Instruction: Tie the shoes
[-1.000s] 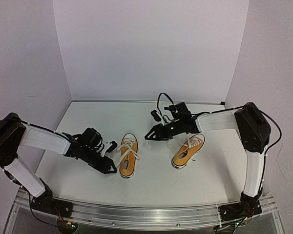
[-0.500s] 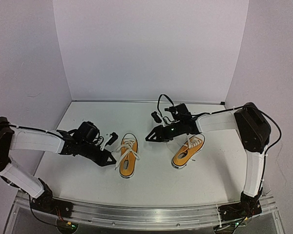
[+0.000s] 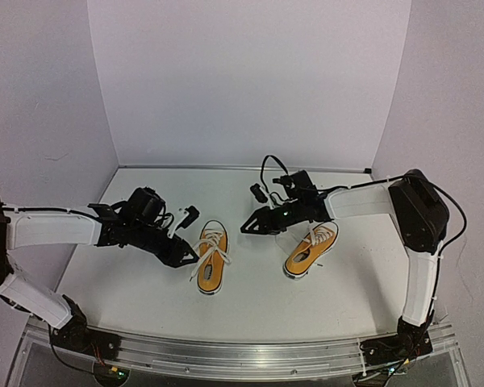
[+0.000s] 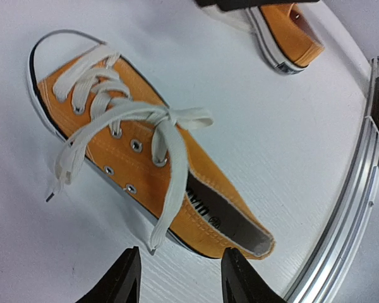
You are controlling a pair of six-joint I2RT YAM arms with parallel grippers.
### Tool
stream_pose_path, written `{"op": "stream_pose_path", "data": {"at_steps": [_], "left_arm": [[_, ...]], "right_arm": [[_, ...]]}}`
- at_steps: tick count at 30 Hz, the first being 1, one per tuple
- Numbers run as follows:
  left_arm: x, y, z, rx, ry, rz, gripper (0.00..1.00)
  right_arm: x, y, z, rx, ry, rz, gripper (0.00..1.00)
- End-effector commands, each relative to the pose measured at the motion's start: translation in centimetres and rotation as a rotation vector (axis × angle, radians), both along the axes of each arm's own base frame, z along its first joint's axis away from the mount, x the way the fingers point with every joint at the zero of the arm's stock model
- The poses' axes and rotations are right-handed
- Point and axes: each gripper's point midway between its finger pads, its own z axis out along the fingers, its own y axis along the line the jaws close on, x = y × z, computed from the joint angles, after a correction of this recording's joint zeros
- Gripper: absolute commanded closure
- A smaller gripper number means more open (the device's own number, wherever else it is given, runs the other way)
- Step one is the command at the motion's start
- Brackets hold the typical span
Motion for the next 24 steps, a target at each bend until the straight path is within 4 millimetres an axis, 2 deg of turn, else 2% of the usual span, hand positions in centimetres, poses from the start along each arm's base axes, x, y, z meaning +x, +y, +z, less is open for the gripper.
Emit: {"op": "stream_pose_path", "data": {"at_steps": [1,9,17,21,23,24], "left_arm": [[0.2,0.6,-2.1,0.080,0.044,-0.002,0.54],[0.4,1.5,-4.9,0.296,0.064,-0.119,0.53],[0.0,-0.7,-4.6,0.234,0.021,-0.313,0.53],[0.4,-1.5,-5.6,0.218,0.009,-0.345,0.54],[0.5,-1.6,-6.0,0.217,0.003,-0.353,0.59],[0.5,-1.7,-6.1,0.214,0.001,-0.357,0.65]], "right_arm": [[0.1,-0.2,2.4,0.034,-0.046,0.004,0.59],[0.2,-0.2,2.5,0.037,-0.050,0.007,0.59],[0.2,0.1,2.0,0.038,-0.037,0.015,0.59],[0.3,0.1,2.1,0.040,-0.039,0.014,0.59],[0.2,0.1,2.2,0.040,-0.038,0.014,0.59],[0.2,0.1,2.2,0.040,-0.039,0.013,0.59]]}}
